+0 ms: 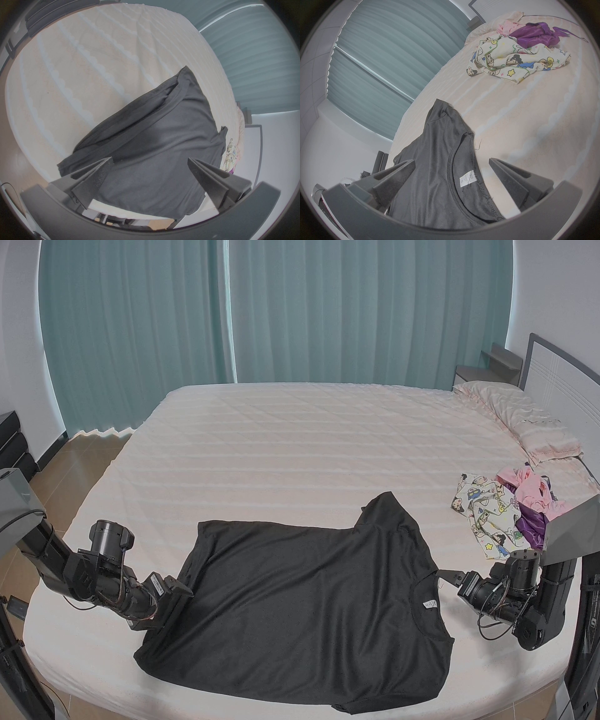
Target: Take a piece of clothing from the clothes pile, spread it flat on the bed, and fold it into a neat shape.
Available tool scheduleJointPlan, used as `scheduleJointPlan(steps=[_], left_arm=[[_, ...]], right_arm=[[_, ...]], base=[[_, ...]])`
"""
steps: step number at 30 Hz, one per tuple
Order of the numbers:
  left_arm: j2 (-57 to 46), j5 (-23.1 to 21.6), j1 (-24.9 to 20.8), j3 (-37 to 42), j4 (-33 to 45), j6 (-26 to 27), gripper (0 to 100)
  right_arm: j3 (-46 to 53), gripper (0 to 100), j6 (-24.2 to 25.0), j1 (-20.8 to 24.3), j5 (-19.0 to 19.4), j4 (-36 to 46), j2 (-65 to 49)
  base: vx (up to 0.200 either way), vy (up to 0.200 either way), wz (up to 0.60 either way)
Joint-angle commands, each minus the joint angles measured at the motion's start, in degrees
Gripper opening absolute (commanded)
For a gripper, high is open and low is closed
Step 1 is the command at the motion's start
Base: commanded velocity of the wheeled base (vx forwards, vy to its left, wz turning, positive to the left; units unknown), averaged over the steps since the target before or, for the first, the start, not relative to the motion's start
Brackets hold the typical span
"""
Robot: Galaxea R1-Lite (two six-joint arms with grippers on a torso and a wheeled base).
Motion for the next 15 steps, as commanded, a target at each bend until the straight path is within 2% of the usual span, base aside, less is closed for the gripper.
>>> scheduleJointPlan(steps=[1,7,15], left_arm=[[-0.74,0.59,-0.58,-1.22,-3.31,-2.4,100],[2.68,1.47,-0.31,-9.22,-5.86,-2.75,100],[15.6,8.85,-1.89,-25.39,-6.47,-2.49,100]], right_arm=[[0.03,100,0.01,0.04,-0.03,0.01,0.04],[0.21,100,0.01,0.57,-0.03,0.01,0.12],[1.7,100,-0.17,1.97,-0.91,-0.69,0.48]], base=[[0.0,0.0,0.0],[0.0,0.0,0.0],[0.0,0.0,0.0]])
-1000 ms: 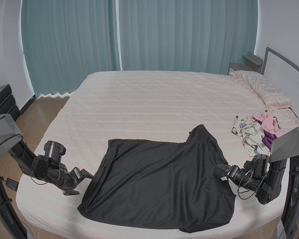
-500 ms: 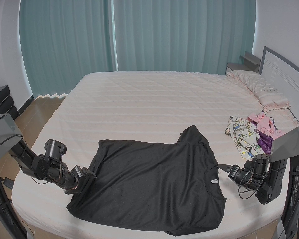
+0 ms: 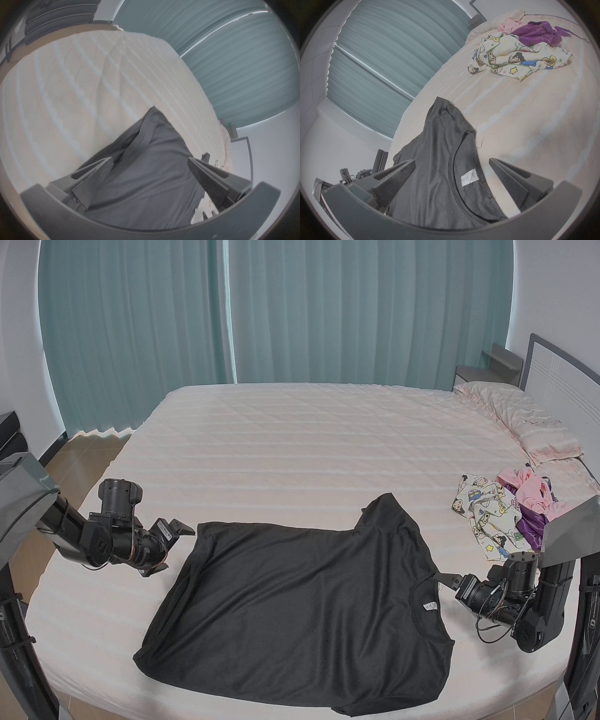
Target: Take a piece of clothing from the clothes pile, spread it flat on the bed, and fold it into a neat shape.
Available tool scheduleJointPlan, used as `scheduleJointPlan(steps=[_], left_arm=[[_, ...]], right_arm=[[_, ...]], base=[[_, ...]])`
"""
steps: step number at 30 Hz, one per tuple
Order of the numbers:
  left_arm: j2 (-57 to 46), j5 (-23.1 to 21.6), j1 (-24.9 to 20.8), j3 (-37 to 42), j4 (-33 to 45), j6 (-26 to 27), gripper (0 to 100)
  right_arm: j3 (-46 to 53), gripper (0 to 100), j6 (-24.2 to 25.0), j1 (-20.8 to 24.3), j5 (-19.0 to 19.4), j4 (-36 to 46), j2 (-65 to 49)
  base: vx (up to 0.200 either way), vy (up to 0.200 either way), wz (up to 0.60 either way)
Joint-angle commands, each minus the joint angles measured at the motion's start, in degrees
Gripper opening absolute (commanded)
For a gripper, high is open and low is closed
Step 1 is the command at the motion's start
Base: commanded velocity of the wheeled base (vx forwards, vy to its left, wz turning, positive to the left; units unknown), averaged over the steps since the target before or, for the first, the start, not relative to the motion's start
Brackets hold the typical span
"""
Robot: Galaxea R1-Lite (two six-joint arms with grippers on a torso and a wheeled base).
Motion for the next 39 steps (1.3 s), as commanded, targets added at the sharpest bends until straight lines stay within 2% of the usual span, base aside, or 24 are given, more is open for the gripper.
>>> scheduleJointPlan(steps=[1,7,14,23,34,35,39], left_arm=[[12.51,4.91,-1.39,-12.04,-0.65,0.19,100],[20.77,7.81,-1.83,-25.22,-0.21,2.21,100],[27.98,11.85,-2.44,-35.24,-0.65,4.68,100],[31.58,13.08,-2.62,-40.07,-0.56,4.68,100],[32.99,12.99,-2.88,-41.74,-0.56,4.76,100],[33.86,12.99,-3.06,-42.62,-0.47,4.76,0],[34.39,13.52,-2.88,-44.38,-0.56,4.94,0]], right_arm=[[1.02,100,-0.17,1.21,-1.45,-0.61,0.37],[1.19,100,-0.26,2.0,-1.89,-0.61,0.28],[1.37,100,-0.26,2.44,-1.98,-0.61,0.28],[1.46,100,-0.17,2.79,-1.98,-0.69,0.28],[1.37,100,-0.17,2.79,-1.98,-0.61,0.28],[1.37,100,-0.17,2.7,-1.98,-0.69,0.28],[1.37,100,-0.17,2.7,-1.98,-0.69,0.28]], base=[[0.0,0.0,0.0],[0.0,0.0,0.0],[0.0,0.0,0.0],[0.0,0.0,0.0],[0.0,0.0,0.0],[0.0,0.0,0.0],[0.0,0.0,0.0]])
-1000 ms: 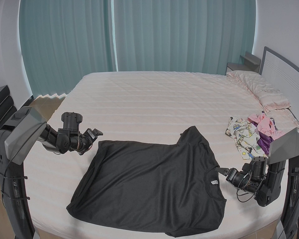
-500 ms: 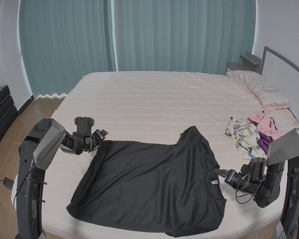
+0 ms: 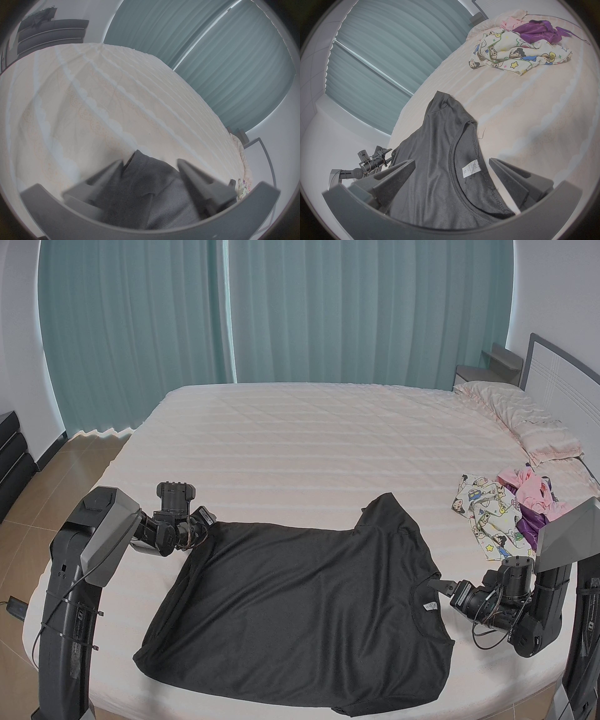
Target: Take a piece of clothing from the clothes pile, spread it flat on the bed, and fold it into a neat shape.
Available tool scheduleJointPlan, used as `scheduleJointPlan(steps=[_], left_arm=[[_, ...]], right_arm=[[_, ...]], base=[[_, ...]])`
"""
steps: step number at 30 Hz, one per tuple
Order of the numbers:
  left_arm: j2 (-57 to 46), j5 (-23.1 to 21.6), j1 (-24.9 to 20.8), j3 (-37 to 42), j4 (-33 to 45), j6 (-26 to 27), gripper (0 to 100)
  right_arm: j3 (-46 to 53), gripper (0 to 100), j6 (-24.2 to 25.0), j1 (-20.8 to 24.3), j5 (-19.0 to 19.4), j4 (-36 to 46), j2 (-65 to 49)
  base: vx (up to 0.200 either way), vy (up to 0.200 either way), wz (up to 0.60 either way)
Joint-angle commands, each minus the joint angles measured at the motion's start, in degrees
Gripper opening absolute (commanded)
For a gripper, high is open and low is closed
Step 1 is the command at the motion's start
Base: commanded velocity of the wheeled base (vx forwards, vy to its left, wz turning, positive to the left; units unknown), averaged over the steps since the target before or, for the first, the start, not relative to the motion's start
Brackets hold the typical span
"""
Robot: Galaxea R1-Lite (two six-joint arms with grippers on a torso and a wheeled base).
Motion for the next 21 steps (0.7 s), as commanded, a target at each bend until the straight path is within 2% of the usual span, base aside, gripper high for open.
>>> scheduleJointPlan(steps=[1,4,11,15,21], left_arm=[[1.02,0.96,0.16,-2.42,-0.04,-0.02,0],[1.02,2.27,0.77,-4.35,0.31,0.06,0],[1.29,2.36,3.06,-9.27,0.67,0.33,0],[2.52,2.54,3.76,-10.33,0.4,3.58,0],[3.66,3.59,4.11,-11.74,0.93,4.37,0]], right_arm=[[0.02,100,0.0,0.06,0.02,-0.58,0.08],[0.02,100,0.0,0.06,0.02,-0.67,0.08],[0.02,100,0.0,0.06,0.02,-0.58,0.17],[0.02,100,0.0,0.06,0.02,-0.67,0.17],[0.02,100,0.0,0.06,0.02,-0.67,0.79]], base=[[0.0,0.0,0.0],[0.0,0.0,0.0],[0.0,0.0,0.0],[0.0,0.0,0.0],[0.0,0.0,0.0]])
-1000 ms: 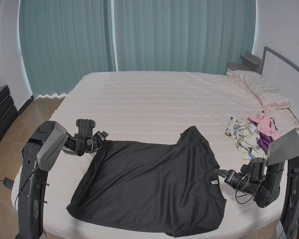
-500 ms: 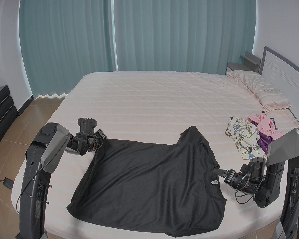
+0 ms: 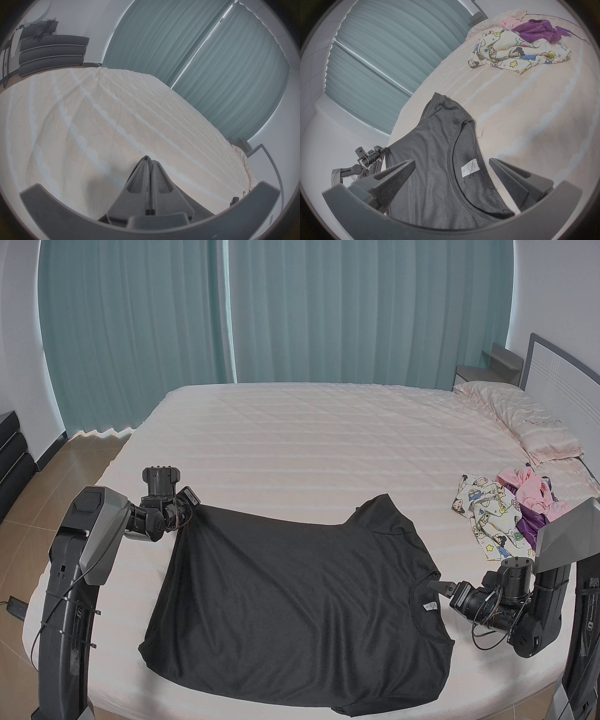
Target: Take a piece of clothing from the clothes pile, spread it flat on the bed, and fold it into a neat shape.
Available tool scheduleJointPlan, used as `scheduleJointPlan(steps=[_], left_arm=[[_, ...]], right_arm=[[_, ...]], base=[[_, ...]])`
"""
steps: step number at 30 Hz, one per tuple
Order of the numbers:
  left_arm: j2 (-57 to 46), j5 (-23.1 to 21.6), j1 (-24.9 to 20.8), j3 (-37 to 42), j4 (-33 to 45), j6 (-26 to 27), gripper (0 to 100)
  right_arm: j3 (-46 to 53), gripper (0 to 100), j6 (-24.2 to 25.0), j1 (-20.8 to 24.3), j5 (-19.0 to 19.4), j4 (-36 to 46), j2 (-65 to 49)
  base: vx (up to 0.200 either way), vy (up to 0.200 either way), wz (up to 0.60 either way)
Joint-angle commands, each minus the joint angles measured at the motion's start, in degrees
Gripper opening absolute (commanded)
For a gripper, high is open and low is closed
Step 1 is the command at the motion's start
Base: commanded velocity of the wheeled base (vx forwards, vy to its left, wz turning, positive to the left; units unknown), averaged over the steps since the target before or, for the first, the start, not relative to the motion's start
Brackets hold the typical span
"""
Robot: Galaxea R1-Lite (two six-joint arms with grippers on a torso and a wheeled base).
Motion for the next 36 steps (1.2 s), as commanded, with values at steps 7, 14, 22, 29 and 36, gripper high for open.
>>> scheduleJointPlan(steps=[7,14,22,29,36], left_arm=[[1.04,0.23,0.63,-3.05,4.03,-0.11,100],[-1.16,0.23,1.95,-1.73,6.14,-0.55,100],[-14.87,-8.03,5.03,18.92,5.17,-3.98,100],[-30.42,-22.27,8.72,51.44,-7.31,0.51,100],[-38.77,-22.8,9.42,68.14,-9.59,5.6,100]], right_arm=[[-0.01,100,-0.01,0.06,0.02,-0.67,0.44],[0.08,100,-0.01,0.06,-0.07,-0.67,0.53],[0.17,100,-0.1,0.06,-0.07,-0.67,0.27],[0.43,100,-0.01,0.06,0.02,-0.67,0.0],[0.43,100,-0.01,0.15,0.11,-0.67,0.0]], base=[[0.0,0.0,0.0],[0.0,0.0,0.0],[0.0,0.0,0.0],[0.0,0.0,0.0],[0.0,0.0,0.0]])
